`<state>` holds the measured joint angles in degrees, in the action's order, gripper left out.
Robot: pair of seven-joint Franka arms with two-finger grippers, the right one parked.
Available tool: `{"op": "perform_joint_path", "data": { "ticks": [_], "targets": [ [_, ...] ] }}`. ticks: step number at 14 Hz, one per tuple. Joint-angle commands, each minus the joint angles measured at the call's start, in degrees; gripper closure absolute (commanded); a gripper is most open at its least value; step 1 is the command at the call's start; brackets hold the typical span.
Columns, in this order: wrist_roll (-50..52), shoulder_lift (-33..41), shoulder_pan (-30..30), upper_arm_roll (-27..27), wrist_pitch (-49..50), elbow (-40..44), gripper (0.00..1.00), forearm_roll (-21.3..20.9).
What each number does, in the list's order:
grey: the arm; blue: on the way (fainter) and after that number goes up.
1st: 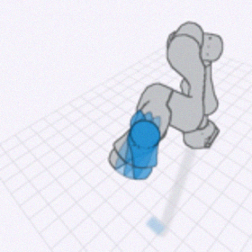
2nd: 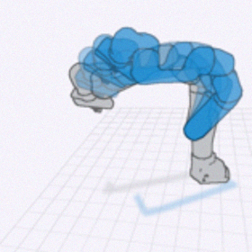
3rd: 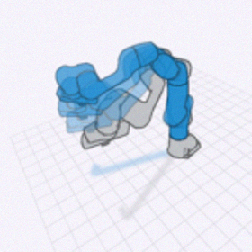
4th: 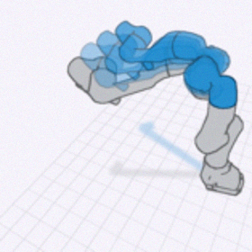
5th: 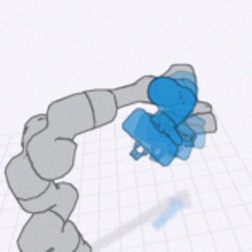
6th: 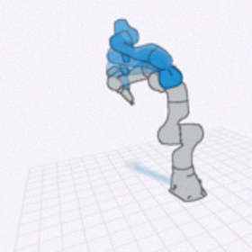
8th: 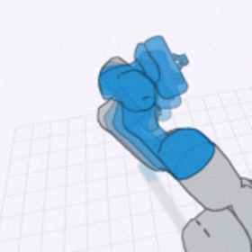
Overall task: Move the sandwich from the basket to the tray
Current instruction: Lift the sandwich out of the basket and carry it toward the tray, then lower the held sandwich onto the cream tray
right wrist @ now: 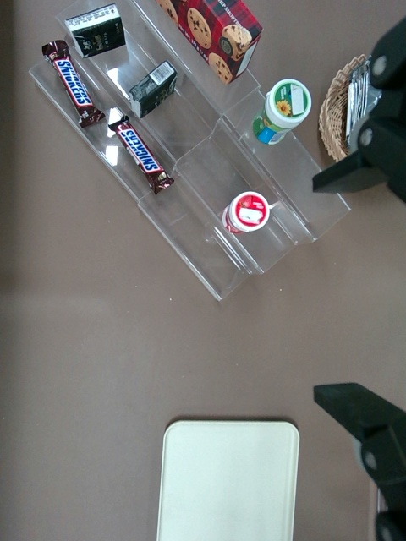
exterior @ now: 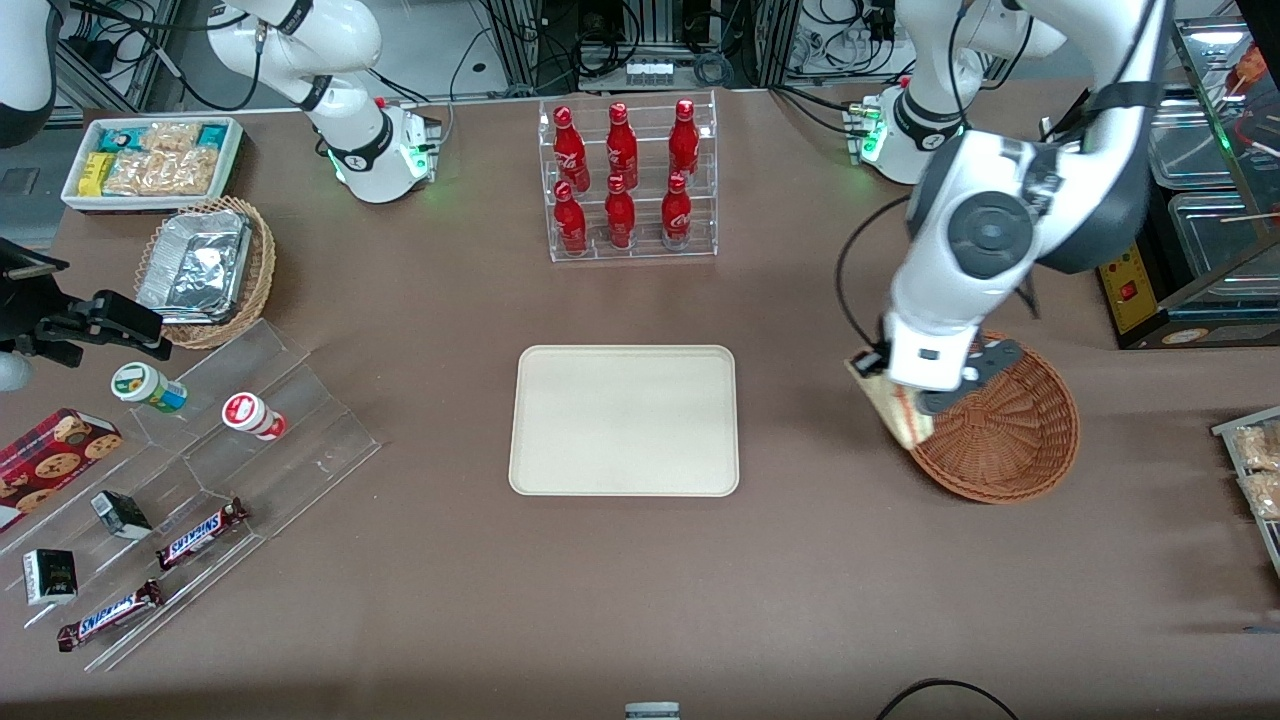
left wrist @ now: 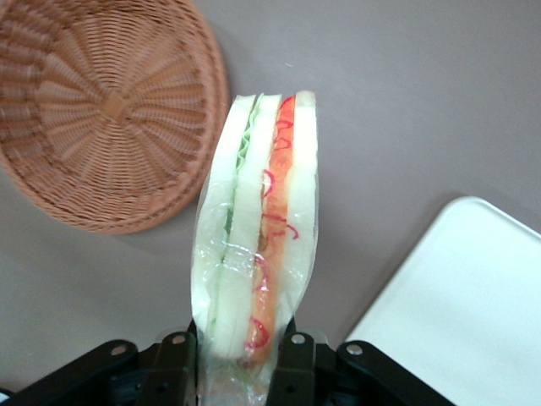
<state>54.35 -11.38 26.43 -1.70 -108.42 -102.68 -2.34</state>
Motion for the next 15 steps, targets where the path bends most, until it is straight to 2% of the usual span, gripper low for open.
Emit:
{"op": "perform_joint_path", "data": {
  "ticks": [1,6,15],
  "targets": [
    [0.76,-7.76,5.2,-0.85,0.14,8.88,0.68,0.92],
    [0.76,-18.49,11.09,-0.85,-3.28,17.95,0.69,2.16],
    [-0.91,-24.56,16.37,0.91,-12.17,17.52,0.69,1.37]
  ]
}}
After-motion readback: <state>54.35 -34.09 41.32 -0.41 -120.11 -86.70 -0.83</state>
